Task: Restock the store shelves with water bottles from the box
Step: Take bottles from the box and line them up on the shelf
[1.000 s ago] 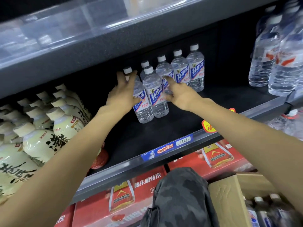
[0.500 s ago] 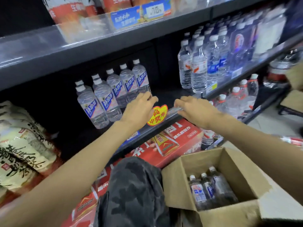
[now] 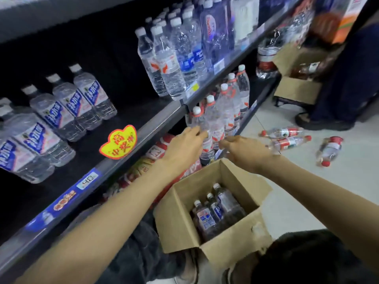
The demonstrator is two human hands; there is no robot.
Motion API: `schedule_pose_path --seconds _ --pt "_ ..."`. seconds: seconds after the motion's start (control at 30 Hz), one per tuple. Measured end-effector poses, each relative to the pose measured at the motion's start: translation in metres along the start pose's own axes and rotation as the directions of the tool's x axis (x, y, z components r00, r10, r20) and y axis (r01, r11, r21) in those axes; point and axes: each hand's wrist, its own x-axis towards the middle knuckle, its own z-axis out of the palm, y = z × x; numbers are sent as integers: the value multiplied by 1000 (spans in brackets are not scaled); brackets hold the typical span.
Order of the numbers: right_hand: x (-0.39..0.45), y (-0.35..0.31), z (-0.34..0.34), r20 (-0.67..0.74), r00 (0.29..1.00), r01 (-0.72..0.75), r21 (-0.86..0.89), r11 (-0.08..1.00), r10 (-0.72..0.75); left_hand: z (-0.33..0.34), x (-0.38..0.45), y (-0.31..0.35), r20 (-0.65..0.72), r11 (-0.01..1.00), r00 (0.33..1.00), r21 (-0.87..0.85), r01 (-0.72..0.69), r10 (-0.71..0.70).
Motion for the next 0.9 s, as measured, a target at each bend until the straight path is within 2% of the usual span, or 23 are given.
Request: schedule_pose_path --seconds 0.2,0.27,0.33,0.4,0.47,0.63,0.8,0.9 --pt "2 -5 69 105 994 35 63 997 -42 80 -12 17 187 996 979 -63 -68 78" --pt "4 -8 89 100 993 53 46 998 -57 106 -18 18 294 995 952 -74 -66 85" --pt "6 -13 110 178 982 53 78 996 -66 129 -21 17 381 992 916 -75 -107 127" --pt "10 -20 132 307 949 42 89 995 -67 149 -21 15 451 980 870 -87 -178 198" --pt "16 -27 150 374 926 32 71 997 -57 167 -19 13 512 968 822 -125 -216 250" --pt "25 -41 192 548 836 3 -2 1000 -1 208 -15 15 635 960 721 -183 -210 278" --pt "30 -42 220 625 777 -49 -51 998 70 249 -9 12 763 963 588 -225 -150 269" --pt "34 -42 229 629 770 -83 -62 995 103 268 -2 11 834 967 491 -236 -97 253"
